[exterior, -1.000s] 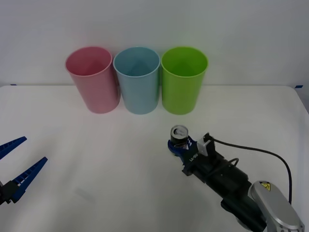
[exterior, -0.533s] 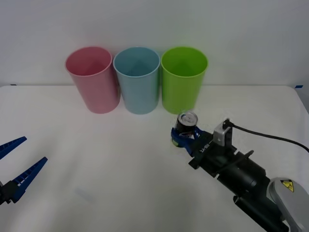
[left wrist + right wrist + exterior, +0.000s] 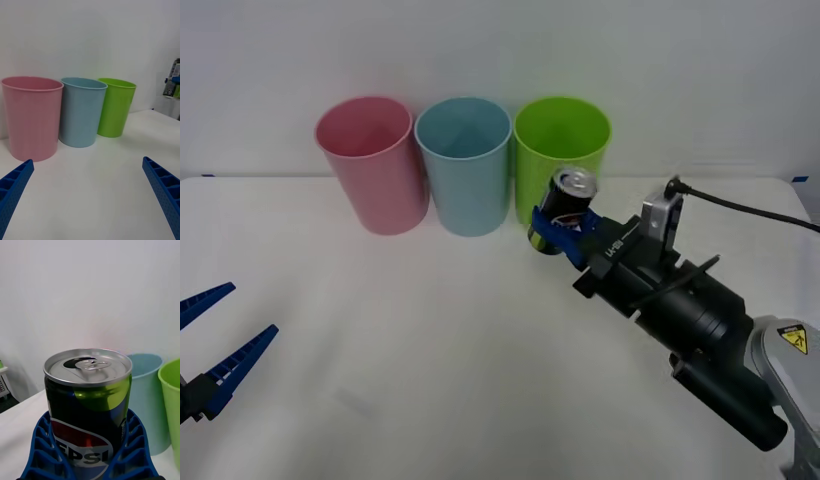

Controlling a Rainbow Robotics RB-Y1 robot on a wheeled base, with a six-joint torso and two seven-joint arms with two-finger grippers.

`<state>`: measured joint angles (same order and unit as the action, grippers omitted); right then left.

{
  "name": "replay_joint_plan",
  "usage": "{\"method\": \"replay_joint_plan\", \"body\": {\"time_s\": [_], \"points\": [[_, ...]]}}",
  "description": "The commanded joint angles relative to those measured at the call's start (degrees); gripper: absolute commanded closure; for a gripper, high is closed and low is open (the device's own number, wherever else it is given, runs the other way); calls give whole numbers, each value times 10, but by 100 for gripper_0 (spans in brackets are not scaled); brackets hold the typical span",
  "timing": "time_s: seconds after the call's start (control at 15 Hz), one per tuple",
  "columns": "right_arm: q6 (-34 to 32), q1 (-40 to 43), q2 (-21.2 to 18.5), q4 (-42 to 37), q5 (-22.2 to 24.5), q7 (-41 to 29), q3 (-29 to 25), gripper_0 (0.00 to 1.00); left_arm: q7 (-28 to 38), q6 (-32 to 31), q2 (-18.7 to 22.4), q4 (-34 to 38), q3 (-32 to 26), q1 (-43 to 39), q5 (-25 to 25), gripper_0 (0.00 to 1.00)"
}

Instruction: Grasp the object on the table and drop it into the matching bin: aluminum can to the light blue bin, PET bottle to the pink bin.

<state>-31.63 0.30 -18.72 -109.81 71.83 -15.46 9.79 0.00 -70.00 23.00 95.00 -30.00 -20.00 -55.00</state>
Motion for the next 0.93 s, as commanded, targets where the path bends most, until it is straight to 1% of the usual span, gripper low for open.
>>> {"method": "replay_joint_plan", "body": {"time_s": [0.07, 0.2, 0.47, 0.53, 0.73, 0.8, 0.93], "points": [[23, -35, 5, 0, 34, -50, 0, 100, 0, 0, 0, 0, 0, 0, 0, 0], [29, -68, 13, 11, 55, -83, 1, 100, 0, 0, 0, 0, 0, 0, 0, 0], [34, -150, 39, 73, 87, -89, 1, 100, 0, 0, 0, 0, 0, 0, 0, 0], [40, -173, 48, 94, 103, -89, 1, 100, 0, 0, 0, 0, 0, 0, 0, 0], [57, -231, 77, 153, 126, -89, -4, 100, 0, 0, 0, 0, 0, 0, 0, 0], [58, -254, 94, 182, 147, -89, -14, 100, 0, 0, 0, 0, 0, 0, 0, 0], [59, -297, 122, 237, 176, -89, -33, 100, 0, 0, 0, 0, 0, 0, 0, 0]]}}
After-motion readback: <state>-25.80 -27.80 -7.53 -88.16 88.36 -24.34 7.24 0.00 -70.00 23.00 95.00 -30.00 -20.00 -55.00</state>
